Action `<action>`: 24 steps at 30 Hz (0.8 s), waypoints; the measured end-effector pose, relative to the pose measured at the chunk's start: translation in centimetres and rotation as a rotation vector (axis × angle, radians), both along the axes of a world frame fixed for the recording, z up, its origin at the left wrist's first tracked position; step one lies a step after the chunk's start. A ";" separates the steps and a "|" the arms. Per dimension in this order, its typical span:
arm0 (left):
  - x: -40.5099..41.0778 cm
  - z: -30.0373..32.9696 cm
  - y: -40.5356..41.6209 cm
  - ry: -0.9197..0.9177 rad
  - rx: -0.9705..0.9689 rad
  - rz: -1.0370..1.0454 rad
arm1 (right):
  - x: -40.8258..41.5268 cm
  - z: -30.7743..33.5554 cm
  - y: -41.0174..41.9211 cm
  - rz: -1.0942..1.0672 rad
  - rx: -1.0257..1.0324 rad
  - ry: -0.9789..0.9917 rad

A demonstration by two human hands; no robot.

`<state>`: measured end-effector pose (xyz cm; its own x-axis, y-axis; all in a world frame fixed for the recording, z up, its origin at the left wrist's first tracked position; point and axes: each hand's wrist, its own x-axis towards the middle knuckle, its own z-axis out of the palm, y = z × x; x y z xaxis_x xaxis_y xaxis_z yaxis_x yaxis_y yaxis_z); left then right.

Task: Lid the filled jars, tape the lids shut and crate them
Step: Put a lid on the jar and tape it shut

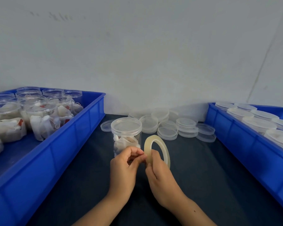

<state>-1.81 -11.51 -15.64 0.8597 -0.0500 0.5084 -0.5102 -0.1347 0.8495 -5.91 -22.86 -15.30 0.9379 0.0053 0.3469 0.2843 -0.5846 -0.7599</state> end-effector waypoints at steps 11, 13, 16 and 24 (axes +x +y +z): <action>0.4 0.5 0.5 0.157 -0.121 -0.181 | -0.3 0.0 -0.5 0.057 -0.029 -0.042; 0.4 0.5 0.6 0.158 -0.109 -0.215 | -0.3 0.1 -0.7 0.066 -0.048 -0.049; 0.2 0.6 0.7 0.144 -0.062 -0.215 | -0.5 0.2 -0.8 0.084 -0.088 -0.045; 0.1 0.9 0.8 -0.343 0.384 0.022 | -0.5 1.2 -1.3 0.005 -0.192 0.029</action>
